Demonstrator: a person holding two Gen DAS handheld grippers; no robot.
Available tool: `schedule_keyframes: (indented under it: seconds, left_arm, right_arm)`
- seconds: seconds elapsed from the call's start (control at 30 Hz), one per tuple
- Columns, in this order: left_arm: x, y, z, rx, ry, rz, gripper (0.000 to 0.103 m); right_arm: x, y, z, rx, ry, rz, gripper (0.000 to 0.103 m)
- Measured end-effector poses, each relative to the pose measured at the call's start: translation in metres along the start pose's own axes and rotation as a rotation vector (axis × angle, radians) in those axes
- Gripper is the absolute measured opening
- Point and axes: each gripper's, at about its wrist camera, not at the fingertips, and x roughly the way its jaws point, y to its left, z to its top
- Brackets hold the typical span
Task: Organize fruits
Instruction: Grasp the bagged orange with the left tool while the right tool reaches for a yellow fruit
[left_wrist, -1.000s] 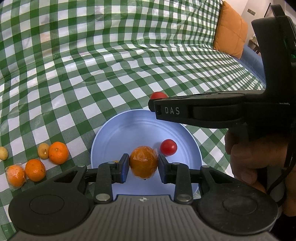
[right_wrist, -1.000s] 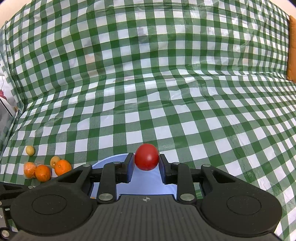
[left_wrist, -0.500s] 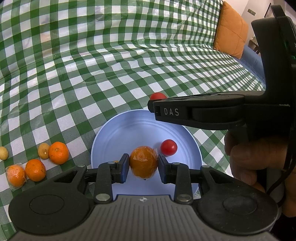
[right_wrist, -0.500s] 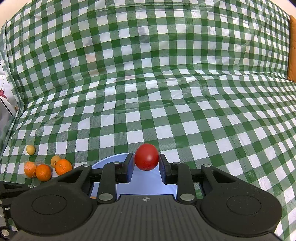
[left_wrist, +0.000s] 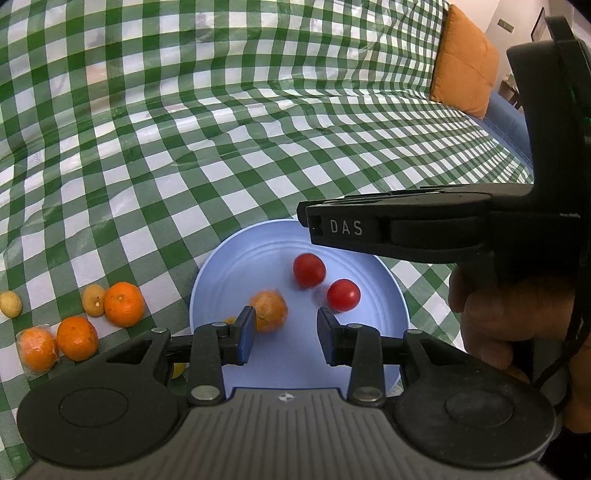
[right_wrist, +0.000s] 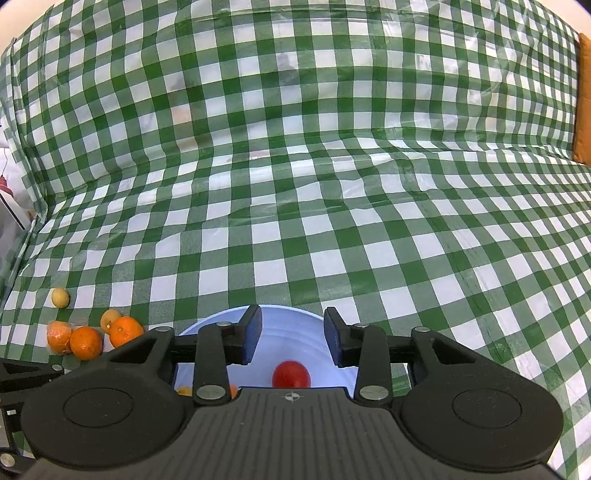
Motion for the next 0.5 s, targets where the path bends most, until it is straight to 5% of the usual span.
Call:
schedule_keyframes:
  seconds: [0.5]
  left_arm:
    - [-0.009,0.012,-0.001,-0.026,-0.017,0.03,0.04]
  right_arm:
    - [0.001,0.003,0.0,-0.011,-0.009,-0.009,0.039]
